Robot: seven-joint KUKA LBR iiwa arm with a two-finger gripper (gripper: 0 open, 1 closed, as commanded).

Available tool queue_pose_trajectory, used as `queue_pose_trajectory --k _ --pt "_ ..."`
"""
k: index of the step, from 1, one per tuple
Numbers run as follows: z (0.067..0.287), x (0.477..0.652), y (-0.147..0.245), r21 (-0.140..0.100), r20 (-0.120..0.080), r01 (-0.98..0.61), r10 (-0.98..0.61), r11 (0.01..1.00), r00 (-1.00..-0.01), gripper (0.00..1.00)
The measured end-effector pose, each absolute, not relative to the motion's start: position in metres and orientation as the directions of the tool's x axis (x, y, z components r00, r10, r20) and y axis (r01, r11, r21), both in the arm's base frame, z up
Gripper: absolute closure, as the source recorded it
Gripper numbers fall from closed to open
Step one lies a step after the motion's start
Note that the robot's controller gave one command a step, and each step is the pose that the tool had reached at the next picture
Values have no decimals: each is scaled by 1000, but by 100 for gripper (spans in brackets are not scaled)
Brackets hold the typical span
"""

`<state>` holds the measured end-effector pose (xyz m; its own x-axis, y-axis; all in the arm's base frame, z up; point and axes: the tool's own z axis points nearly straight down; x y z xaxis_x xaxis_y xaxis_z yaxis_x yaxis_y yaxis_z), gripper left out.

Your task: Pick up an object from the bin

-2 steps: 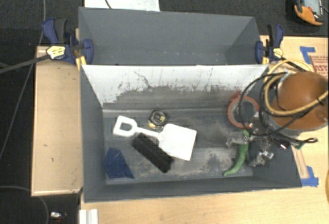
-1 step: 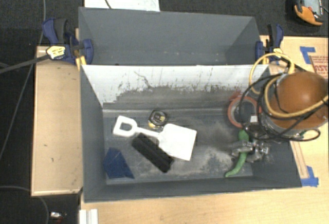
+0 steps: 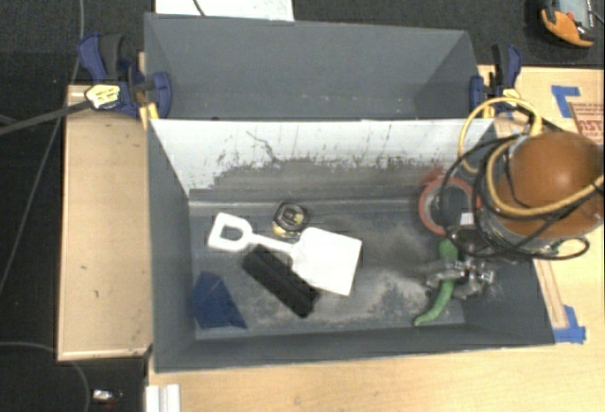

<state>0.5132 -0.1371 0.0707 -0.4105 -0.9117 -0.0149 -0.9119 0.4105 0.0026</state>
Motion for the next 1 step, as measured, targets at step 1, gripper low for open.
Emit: queue_pose_trajectory --k 1 --pt "77 513 -137 2 -16 -911 -911 413 -413 100"
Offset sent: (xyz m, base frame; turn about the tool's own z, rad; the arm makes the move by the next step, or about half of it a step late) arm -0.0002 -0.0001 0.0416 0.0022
